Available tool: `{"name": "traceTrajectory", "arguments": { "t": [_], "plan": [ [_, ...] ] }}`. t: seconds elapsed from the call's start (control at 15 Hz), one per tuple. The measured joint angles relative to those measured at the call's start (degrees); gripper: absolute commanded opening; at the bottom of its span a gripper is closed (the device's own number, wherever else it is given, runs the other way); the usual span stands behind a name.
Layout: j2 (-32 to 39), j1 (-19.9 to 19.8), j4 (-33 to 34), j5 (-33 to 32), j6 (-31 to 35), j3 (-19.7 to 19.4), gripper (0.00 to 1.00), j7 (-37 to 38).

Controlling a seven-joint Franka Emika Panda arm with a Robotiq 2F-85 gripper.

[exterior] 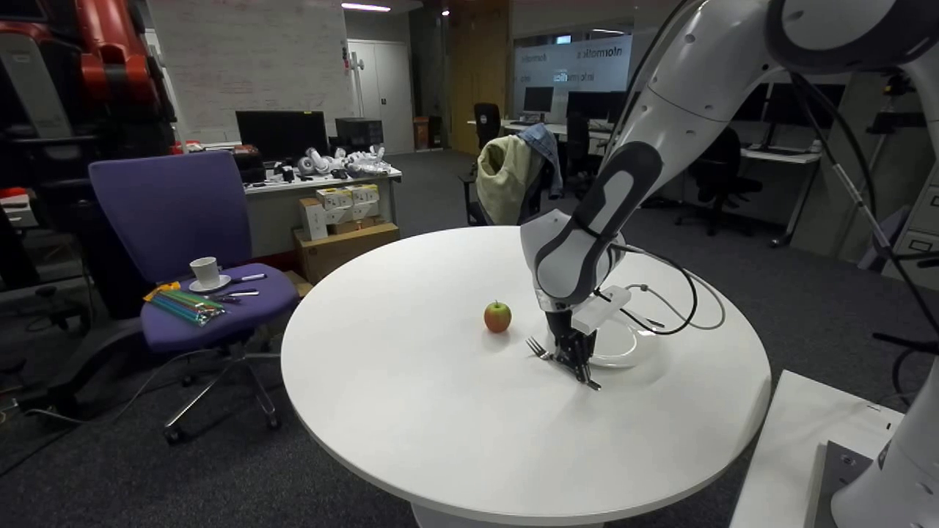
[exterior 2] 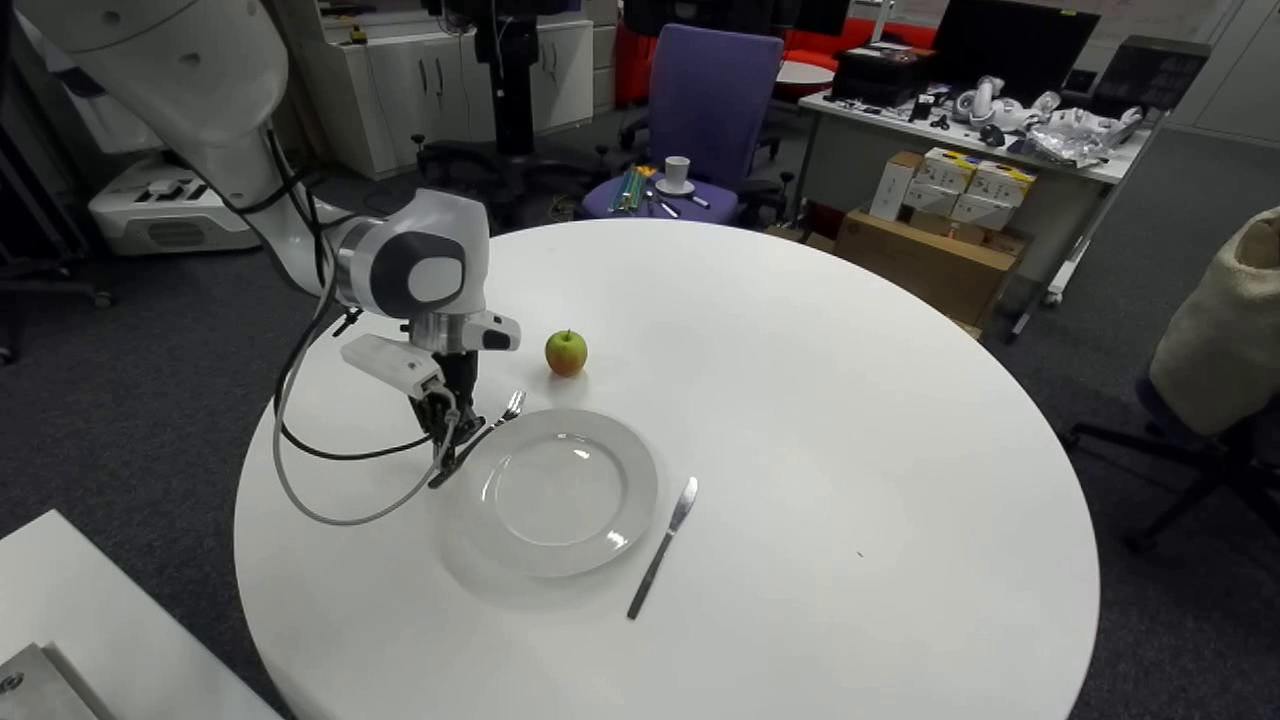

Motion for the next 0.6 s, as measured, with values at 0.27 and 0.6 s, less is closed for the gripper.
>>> {"name": "traceTrajectory", "arguments": {
  "t": [0.27, 0.6],
  "plan": [
    [0.1, 0.0, 0.0, 0.0, 0.3, -0.1, 0.51, -0.3],
    [0.1, -0.1, -0.8, -1.8, 6.2, -0.5, 0.88, -3.7]
  ]
}}
